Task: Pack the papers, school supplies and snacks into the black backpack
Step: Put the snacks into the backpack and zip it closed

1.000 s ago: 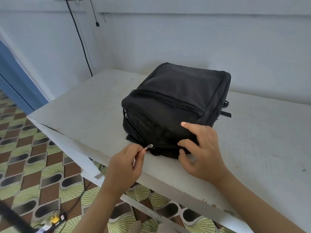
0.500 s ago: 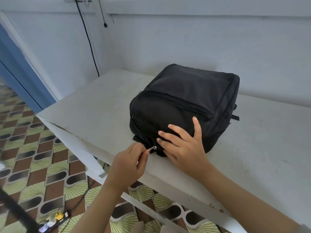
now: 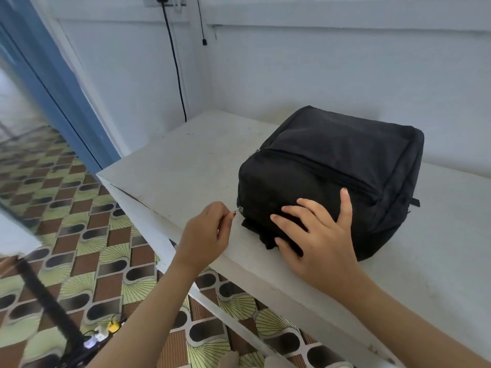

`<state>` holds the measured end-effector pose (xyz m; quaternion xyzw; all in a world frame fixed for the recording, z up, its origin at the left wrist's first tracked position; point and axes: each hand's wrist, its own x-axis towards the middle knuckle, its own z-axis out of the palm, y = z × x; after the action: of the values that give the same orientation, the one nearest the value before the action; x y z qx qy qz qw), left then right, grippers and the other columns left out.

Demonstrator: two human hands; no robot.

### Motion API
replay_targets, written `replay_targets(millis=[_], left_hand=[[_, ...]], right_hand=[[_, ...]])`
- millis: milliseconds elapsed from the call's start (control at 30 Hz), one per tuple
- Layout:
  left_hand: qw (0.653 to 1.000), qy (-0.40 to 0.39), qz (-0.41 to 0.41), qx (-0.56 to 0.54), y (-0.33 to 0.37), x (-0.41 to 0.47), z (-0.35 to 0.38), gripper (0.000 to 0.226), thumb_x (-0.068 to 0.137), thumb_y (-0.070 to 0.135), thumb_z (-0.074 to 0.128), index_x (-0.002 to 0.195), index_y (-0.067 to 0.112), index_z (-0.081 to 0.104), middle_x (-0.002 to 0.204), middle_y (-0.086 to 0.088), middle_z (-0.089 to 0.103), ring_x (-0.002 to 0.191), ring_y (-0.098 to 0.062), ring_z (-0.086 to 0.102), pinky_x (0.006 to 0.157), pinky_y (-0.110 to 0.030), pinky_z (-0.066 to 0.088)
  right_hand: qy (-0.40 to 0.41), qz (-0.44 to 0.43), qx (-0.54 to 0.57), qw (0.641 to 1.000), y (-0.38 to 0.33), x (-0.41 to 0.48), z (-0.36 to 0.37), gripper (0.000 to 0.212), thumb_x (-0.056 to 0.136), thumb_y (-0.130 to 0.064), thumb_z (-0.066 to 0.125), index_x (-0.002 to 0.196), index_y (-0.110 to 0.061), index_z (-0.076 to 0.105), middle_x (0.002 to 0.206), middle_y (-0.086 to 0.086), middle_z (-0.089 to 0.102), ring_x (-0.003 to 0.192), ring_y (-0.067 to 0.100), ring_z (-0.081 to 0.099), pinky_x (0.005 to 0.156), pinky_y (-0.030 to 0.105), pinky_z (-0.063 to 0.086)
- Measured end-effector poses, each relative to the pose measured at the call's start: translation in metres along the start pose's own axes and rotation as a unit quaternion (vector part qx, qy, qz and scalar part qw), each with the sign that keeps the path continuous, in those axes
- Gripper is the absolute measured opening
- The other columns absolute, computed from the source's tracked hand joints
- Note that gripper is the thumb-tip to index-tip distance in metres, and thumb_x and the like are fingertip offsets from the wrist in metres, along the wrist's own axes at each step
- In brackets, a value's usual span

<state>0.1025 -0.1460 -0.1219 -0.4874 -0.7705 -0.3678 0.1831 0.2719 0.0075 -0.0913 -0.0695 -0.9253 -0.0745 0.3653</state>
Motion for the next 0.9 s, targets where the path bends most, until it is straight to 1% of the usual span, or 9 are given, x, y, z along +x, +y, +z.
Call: replay_targets(millis=[133,233,300,367,433,533,600,700,900], left_hand=[[0.999,-0.014,0.033,0.015,-0.002,0.004,-0.004,0.019,0.092,0.023,0.044,0.077,0.013,0.045,0.066,0.010,0.037,0.045,-0.011,0.036,0.040,-0.023,0.034],[0.998,-0.027,0.048,0.017,-0.007,0.007,-0.008,0.016,0.092,0.022,0.044,0.078,0.017,0.039,0.066,0.009,0.037,0.046,-0.012,0.035,0.040,-0.022,0.031],[0.997,-0.045,0.058,0.021,-0.014,0.008,-0.010,0.017,0.093,0.024,0.044,0.078,0.016,0.041,0.065,0.007,0.040,0.044,-0.013,0.035,0.039,-0.020,0.030],[0.995,-0.065,0.065,0.034,-0.023,0.009,-0.009,0.020,0.093,0.026,0.043,0.077,0.014,0.044,0.063,0.006,0.041,0.042,-0.013,0.035,0.037,-0.021,0.030],[0.996,-0.073,0.052,0.031,-0.033,0.012,-0.005,0.023,0.093,0.028,0.043,0.075,0.013,0.045,0.061,0.006,0.041,0.041,-0.013,0.036,0.038,-0.022,0.031],[0.996,-0.077,0.031,0.021,-0.047,0.021,-0.001,0.026,0.092,0.031,0.041,0.075,0.013,0.046,0.060,0.005,0.044,0.042,-0.013,0.038,0.039,-0.023,0.033],[0.996,-0.081,0.031,0.018,-0.055,0.030,-0.002,0.026,0.092,0.032,0.040,0.074,0.013,0.046,0.059,0.006,0.043,0.042,-0.012,0.038,0.040,-0.020,0.031],[0.995,-0.087,0.047,0.012,-0.067,0.045,-0.002,0.025,0.092,0.030,0.043,0.073,0.013,0.043,0.058,0.007,0.039,0.042,-0.014,0.036,0.040,-0.020,0.028],[0.993,-0.110,0.045,-0.025,-0.089,0.074,0.006,0.023,0.089,0.021,0.052,0.072,0.016,0.038,0.056,0.013,0.030,0.046,-0.014,0.032,0.044,-0.021,0.025]], right_hand=[[-0.059,-0.026,-0.032,0.997,-0.021,0.029,0.010,0.054,0.083,-0.045,0.060,0.131,-0.021,0.054,0.133,0.005,0.056,0.129,0.026,0.046,0.111,0.060,-0.005],[-0.120,-0.031,-0.096,0.988,-0.030,0.044,0.029,0.071,0.079,-0.047,0.065,0.138,-0.015,0.045,0.146,0.012,0.042,0.137,0.030,0.034,0.107,0.064,-0.007],[-0.130,-0.035,-0.120,0.984,-0.030,0.046,0.039,0.064,0.080,-0.039,0.067,0.136,-0.015,0.048,0.146,0.011,0.041,0.138,0.031,0.032,0.107,0.066,-0.005],[-0.121,-0.043,-0.119,0.985,-0.027,0.043,0.044,0.055,0.080,-0.026,0.069,0.132,-0.016,0.054,0.143,0.008,0.046,0.137,0.031,0.034,0.108,0.065,-0.005],[-0.109,-0.046,-0.115,0.986,-0.024,0.040,0.046,0.051,0.078,-0.020,0.069,0.128,-0.017,0.058,0.138,0.005,0.052,0.136,0.030,0.036,0.108,0.064,-0.005],[-0.095,-0.033,-0.107,0.989,-0.023,0.037,0.047,0.044,0.081,-0.022,0.069,0.125,-0.019,0.061,0.135,0.002,0.055,0.136,0.027,0.033,0.109,0.063,-0.001],[-0.090,-0.027,-0.105,0.990,-0.023,0.036,0.048,0.037,0.087,-0.023,0.058,0.123,-0.019,0.061,0.134,0.001,0.056,0.136,0.024,0.030,0.110,0.062,-0.001],[-0.097,-0.019,-0.103,0.990,-0.023,0.035,0.049,0.040,0.088,-0.025,0.044,0.123,-0.019,0.062,0.134,0.000,0.056,0.137,0.023,0.030,0.110,0.062,-0.001],[-0.090,-0.018,-0.113,0.989,-0.025,0.032,0.050,0.038,0.088,-0.024,0.045,0.120,-0.018,0.064,0.134,-0.002,0.056,0.136,0.022,0.031,0.110,0.062,0.003]])
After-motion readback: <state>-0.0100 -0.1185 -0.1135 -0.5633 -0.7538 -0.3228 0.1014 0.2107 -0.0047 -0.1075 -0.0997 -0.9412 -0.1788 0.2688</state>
